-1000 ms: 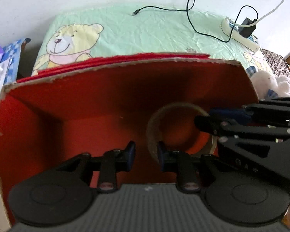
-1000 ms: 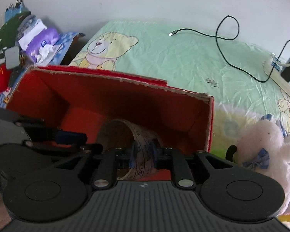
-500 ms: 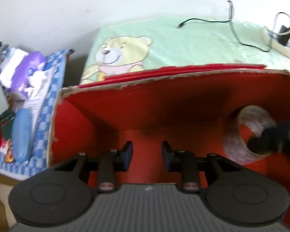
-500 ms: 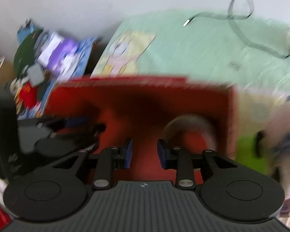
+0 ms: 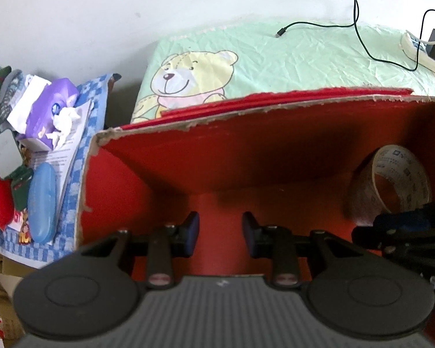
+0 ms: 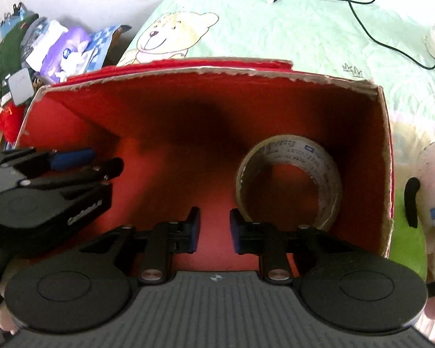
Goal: Organize objects
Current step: 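Carry the tape roll with the right gripper and lower it into the red box, then open the right gripper to release the tape and withdraw from the box, then grasp the orange gourd-shaped toy by its neck with the right gripper, then lift the gourd toy with the right gripper and lower it into the red box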
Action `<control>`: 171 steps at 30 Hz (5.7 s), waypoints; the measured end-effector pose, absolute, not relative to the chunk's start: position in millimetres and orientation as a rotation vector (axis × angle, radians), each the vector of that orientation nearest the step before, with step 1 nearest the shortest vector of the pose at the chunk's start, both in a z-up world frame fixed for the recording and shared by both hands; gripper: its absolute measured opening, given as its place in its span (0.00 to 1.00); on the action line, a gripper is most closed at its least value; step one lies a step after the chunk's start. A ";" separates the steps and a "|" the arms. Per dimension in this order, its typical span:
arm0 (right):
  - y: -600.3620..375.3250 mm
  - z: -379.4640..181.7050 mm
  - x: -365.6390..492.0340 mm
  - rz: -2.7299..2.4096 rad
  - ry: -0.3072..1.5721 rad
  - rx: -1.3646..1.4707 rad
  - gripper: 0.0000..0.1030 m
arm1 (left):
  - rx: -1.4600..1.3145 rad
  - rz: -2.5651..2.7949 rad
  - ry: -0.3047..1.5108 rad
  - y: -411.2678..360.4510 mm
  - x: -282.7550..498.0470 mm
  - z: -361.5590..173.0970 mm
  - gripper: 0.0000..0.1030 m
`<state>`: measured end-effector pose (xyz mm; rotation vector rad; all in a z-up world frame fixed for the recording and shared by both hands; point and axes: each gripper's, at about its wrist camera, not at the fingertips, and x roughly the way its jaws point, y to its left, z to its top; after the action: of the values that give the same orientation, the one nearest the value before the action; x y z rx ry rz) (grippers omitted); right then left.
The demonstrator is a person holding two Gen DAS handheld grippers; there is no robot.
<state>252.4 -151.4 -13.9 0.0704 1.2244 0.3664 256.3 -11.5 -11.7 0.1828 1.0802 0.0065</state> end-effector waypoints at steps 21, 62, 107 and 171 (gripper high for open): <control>-176.7 10.6 188.7 0.318 0.984 0.173 0.27 | 0.252 0.040 1.023 -18.7 248.6 -9.0 0.32; -179.6 53.2 42.5 0.139 0.733 0.267 0.35 | 0.268 -0.016 0.758 -20.1 63.4 77.7 0.78; -251.2 -25.3 63.8 0.504 1.058 0.301 0.37 | -0.044 -0.048 0.989 -27.5 15.1 41.0 0.78; -340.0 -44.0 61.5 0.636 1.148 0.719 0.25 | 0.002 -0.649 1.133 -152.4 46.6 1.5 0.51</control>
<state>61.5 -340.0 -44.0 0.7187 1.1482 0.6358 46.6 -152.4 1.5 0.0016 1.1332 -0.6486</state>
